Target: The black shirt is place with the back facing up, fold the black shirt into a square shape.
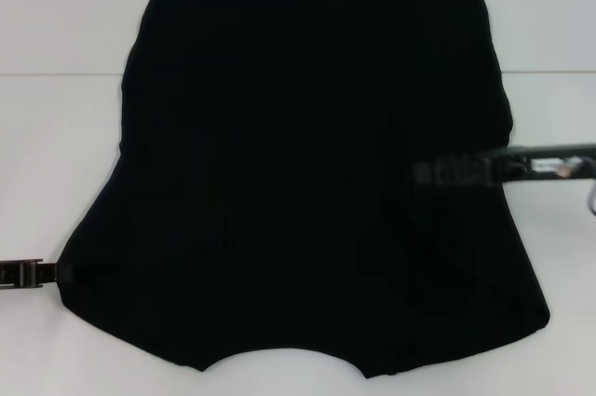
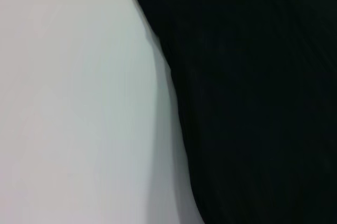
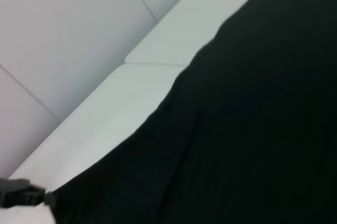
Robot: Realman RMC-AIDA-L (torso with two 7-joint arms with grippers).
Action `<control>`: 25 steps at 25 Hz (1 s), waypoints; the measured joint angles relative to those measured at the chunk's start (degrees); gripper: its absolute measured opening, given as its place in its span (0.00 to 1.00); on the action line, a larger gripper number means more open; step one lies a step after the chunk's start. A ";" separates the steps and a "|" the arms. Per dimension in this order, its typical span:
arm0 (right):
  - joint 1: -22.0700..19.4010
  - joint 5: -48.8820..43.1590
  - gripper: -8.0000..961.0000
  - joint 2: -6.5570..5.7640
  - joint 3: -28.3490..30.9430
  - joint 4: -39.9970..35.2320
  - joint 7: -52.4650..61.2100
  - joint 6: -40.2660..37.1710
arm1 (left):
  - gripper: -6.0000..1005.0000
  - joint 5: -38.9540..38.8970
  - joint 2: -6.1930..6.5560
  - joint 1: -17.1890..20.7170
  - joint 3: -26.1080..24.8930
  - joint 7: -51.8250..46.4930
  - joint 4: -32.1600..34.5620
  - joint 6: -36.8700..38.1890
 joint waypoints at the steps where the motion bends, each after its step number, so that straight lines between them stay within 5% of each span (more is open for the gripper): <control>1: -0.83 -0.02 0.74 -0.51 0.08 -0.20 0.22 -1.62 | 0.03 -0.19 0.00 0.00 -0.04 0.00 0.00 0.01; 12: -10.50 -4.37 0.74 -5.34 0.21 -2.62 6.00 -10.37 | 0.03 -1.65 -0.53 0.30 -0.06 0.10 -0.53 -0.17; 25: -12.62 -10.12 0.74 -6.25 0.41 -2.55 8.00 -10.10 | 0.03 -2.22 -0.16 -0.18 -0.15 0.23 -2.17 -0.82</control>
